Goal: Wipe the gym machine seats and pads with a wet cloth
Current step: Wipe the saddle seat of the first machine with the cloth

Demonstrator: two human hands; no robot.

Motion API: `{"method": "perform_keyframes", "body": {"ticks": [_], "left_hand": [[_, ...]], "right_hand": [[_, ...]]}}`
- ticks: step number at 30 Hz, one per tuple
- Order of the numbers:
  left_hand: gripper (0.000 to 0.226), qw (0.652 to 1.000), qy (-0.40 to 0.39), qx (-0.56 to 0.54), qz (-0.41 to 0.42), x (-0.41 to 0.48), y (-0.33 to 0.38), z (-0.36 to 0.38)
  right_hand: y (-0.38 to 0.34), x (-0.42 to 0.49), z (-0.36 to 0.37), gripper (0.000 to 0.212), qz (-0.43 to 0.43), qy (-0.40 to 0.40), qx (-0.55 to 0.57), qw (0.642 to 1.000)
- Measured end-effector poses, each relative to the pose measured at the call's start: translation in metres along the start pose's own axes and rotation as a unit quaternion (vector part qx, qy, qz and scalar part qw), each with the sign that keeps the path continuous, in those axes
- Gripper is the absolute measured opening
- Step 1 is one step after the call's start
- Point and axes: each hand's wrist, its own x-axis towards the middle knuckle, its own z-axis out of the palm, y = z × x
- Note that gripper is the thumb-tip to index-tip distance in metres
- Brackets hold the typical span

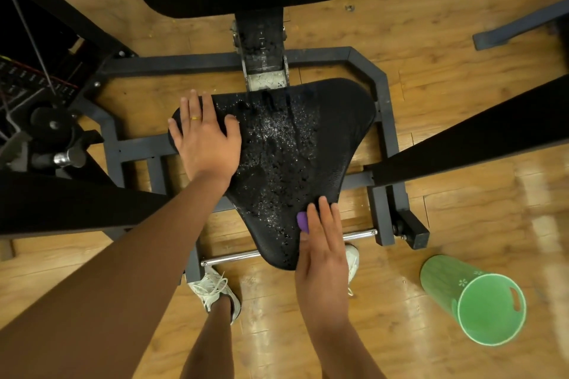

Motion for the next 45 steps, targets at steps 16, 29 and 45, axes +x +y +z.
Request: {"method": "perform_keyframes", "body": {"ticks": [16,29,45], "left_hand": [[0.063,0.999,0.034,-0.001,-0.003,0.002,0.0,0.004],[0.064,0.999,0.041,-0.002,-0.005,0.004,0.0,0.007],[0.064,0.999,0.042,-0.005,-0.007,0.005,0.0,0.006]], "right_hand": [[-0.001,0.22,-0.003,0.04,-0.06,0.01,-0.099,0.993],[-0.01,0.261,-0.007,0.041,-0.068,-0.013,-0.109,0.992],[0.0,0.152,-0.008,0.044,-0.037,-0.015,-0.083,0.996]]}}
